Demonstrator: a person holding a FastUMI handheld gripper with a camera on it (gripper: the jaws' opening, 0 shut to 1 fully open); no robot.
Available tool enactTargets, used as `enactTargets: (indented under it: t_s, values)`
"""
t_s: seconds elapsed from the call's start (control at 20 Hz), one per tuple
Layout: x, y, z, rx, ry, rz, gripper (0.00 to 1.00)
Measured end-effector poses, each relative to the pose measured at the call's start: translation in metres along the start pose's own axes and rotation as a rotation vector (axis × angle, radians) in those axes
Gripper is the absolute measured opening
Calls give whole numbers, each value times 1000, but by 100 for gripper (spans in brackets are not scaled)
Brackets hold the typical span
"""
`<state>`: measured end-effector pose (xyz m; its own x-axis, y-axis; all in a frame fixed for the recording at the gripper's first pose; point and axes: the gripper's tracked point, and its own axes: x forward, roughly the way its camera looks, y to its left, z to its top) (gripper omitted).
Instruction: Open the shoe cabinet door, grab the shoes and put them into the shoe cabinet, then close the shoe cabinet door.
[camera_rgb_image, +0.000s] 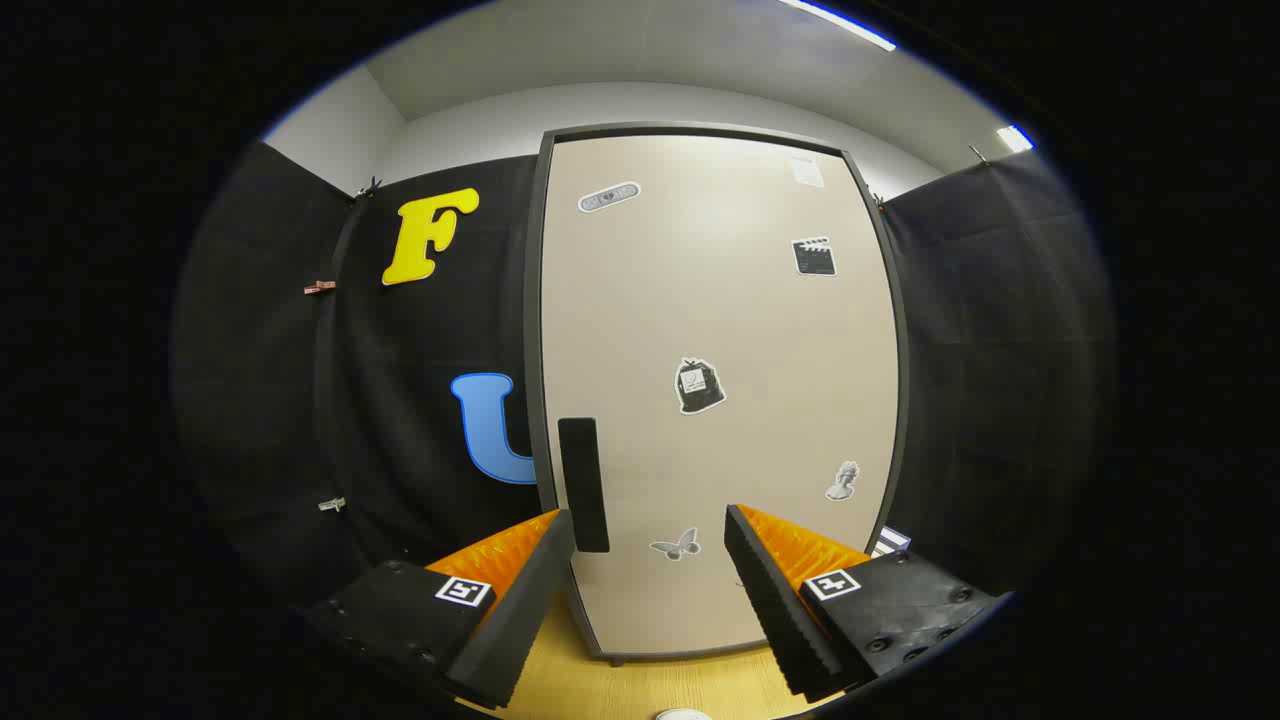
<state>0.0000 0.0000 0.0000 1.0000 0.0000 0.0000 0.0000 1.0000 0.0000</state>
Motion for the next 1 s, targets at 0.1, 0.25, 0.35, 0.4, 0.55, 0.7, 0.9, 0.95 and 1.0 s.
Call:
enactTargets:
  t_s: [0.1,0.25,0.35,0.4,0.55,0.7,0.9,0.95,1.0]
  values:
    - [4,4,-2,1,5,2,98]
    - [9,6,-4,0,6,2,98]
    - [11,6,-5,2,6,1,98]
    - [12,6,-5,2,6,1,98]
    - [14,7,-5,1,9,-1,98]
    - [18,9,-7,-1,15,-1,98]
    - [26,13,-10,5,19,2,98]
    - [29,15,-11,7,21,3,98]
    - [33,17,-12,8,22,2,98]
